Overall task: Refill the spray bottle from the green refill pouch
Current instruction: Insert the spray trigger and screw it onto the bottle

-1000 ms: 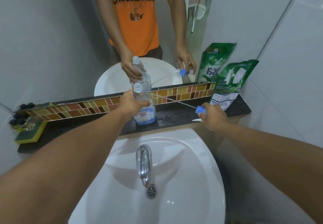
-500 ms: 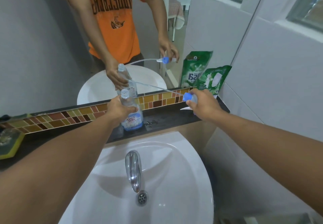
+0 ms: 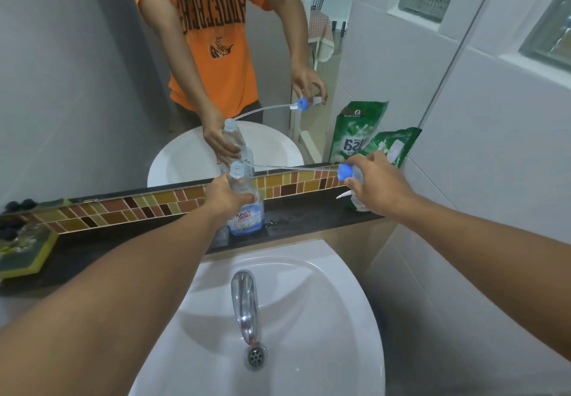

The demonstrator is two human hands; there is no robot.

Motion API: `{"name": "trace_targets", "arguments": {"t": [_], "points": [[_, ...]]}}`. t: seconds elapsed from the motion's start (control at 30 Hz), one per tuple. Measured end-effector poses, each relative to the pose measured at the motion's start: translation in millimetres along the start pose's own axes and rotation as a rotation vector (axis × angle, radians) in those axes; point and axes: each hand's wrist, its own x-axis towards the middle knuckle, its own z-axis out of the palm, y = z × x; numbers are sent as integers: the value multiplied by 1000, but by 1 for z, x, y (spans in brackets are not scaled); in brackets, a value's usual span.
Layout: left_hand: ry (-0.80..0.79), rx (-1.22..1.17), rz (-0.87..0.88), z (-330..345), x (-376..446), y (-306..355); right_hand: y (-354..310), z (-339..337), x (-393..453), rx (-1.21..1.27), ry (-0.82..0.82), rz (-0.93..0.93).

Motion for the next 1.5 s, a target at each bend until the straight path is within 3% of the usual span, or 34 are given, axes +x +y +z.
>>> {"name": "trace_targets", "arguments": {"t": [0.27,0.53,0.97,1.5], "points": [[8,13,5,-1,4,-3,-26,-50,16,-262,180,-184],[5,15,-7,0,5,-3,-75,-88,31,-322,309,-365],[15,38,-16,0,3,-3,-171,-53,45,-281,139,-668],[-30,51,37,-3,-6,1,-185,2,58,-258,-38,-737]]}}
